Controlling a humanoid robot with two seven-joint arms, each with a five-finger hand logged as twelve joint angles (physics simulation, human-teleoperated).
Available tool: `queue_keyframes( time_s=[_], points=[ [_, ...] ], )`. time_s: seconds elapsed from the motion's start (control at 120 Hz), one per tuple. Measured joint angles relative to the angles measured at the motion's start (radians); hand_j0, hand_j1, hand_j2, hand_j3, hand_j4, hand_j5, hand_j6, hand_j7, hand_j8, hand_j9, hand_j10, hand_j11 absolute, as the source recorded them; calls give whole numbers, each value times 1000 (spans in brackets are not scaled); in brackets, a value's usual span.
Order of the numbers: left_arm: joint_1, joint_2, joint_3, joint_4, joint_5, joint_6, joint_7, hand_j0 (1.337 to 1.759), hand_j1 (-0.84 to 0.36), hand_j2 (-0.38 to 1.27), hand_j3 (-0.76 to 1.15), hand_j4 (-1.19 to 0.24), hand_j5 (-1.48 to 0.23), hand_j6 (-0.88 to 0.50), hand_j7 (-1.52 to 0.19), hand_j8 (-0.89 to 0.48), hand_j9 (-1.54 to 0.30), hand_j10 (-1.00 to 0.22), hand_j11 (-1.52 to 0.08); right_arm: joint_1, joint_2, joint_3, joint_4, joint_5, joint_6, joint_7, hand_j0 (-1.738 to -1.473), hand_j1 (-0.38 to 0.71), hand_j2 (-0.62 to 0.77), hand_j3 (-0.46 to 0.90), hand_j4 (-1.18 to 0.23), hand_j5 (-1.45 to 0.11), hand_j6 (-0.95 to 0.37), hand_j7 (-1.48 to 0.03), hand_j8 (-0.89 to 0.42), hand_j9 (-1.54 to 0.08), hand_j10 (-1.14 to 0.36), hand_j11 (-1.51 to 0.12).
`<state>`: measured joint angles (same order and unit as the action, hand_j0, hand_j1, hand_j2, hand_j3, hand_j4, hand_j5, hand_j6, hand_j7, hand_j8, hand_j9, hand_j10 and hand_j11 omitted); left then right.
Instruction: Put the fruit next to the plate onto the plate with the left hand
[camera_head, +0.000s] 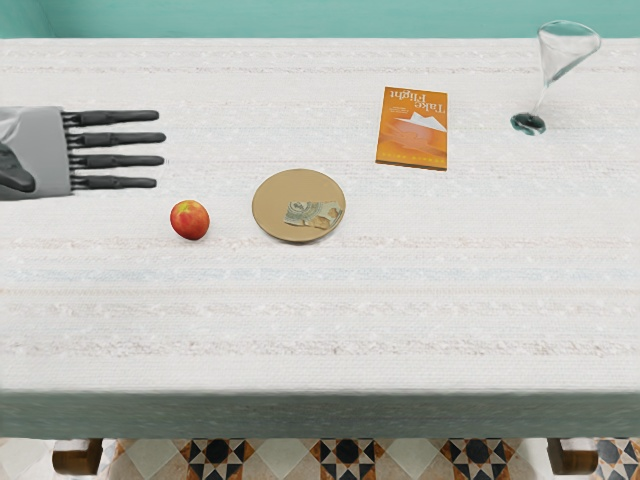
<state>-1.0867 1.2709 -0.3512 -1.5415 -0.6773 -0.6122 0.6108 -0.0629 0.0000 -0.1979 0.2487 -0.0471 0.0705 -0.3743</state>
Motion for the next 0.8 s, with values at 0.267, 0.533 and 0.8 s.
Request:
queue_keyframes(
  time_s=[0.267, 0.533, 0.8],
  points=[
    [-2, 6, -25, -44, 10, 0, 0, 1658, 335, 0, 0, -2, -12, -1, -12, -2, -12, -4, -12, -1, 0, -1, 0, 0, 0, 0, -1658, -349, 0, 0, 0, 0, 0, 0, 0, 0, 0, 0],
    [-142, -406, -83, -168, 606, 127, 0, 1658, 275, 11, 0, -57, -79, -57, -79, -57, -79, -58, -79, -2, 0, 0, -2, 0, -1, 1, -1658, -349, 0, 0, 0, 0, 1, 0, 0, 0, 0, 0],
    [-131, -540, -24, -207, 1357, 492, 0, 1658, 246, 17, 0, -86, -112, -87, -112, -87, -112, -87, -112, -2, 0, -1, -6, 0, -2, 1, -1658, -349, 0, 0, 0, 0, 0, 0, 0, 0, 0, 0]
  ],
)
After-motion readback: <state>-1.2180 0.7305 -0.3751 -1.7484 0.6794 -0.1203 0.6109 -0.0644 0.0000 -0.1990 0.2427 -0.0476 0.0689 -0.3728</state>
